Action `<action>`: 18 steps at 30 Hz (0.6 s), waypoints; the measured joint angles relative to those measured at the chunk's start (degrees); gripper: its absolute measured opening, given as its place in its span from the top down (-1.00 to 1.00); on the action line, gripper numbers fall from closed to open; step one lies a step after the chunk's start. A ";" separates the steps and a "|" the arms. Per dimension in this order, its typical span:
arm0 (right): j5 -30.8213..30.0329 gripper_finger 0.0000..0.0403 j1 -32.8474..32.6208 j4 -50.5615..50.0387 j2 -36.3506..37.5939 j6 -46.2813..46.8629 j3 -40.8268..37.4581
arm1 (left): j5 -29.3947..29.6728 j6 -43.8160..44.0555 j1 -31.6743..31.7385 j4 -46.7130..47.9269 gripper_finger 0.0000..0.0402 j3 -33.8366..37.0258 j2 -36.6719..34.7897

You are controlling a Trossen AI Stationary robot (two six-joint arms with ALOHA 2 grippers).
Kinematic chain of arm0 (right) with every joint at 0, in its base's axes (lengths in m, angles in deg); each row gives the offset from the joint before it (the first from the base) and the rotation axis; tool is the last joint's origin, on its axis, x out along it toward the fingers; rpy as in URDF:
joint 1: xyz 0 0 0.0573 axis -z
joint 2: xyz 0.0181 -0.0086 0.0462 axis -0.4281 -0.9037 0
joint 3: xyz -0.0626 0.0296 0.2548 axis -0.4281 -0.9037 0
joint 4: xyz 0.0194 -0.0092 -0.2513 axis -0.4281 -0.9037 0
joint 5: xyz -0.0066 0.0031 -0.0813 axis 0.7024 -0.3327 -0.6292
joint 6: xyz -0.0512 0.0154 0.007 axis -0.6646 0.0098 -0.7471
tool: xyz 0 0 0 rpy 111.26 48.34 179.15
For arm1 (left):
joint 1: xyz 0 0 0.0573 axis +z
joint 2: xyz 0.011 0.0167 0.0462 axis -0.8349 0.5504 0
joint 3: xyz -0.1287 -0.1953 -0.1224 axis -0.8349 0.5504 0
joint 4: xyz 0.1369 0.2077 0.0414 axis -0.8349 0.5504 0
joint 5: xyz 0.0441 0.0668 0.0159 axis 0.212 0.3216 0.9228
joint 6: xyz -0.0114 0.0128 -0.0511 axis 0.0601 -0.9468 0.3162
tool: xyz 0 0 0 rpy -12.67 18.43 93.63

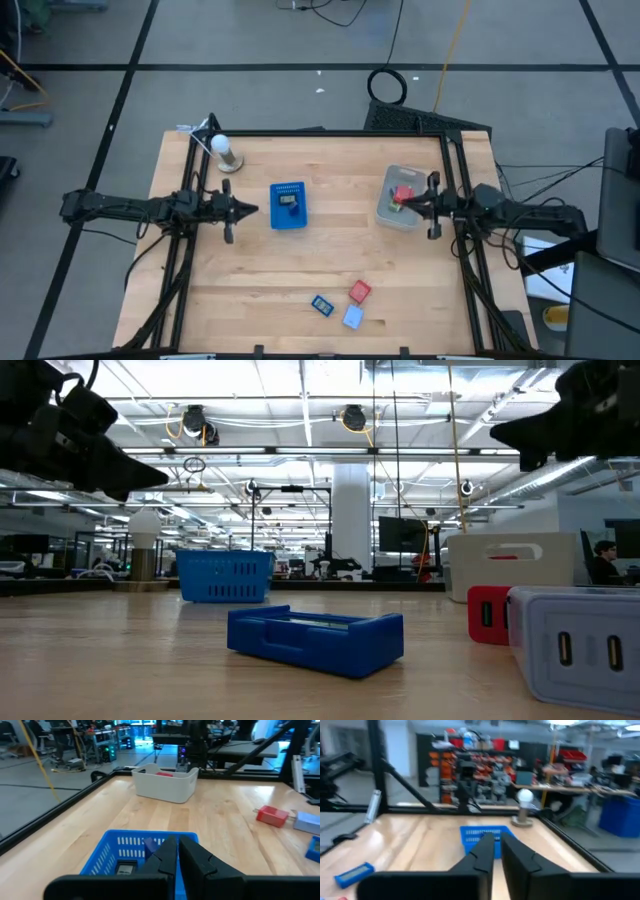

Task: Pick & Place Office items
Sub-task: Put the red charger adapter into the white bin

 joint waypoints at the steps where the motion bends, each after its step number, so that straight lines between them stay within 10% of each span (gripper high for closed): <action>1: 0.55 0.95 0.00 2.39 0.06 0.00 -1.64 | 0.50 0.02 0.00 0.00 0.89 0.00 0.00; 18: 1.58 0.99 0.00 2.00 -0.02 3.69 -7.40 | 1.46 0.17 0.00 2.27 0.89 0.02 0.00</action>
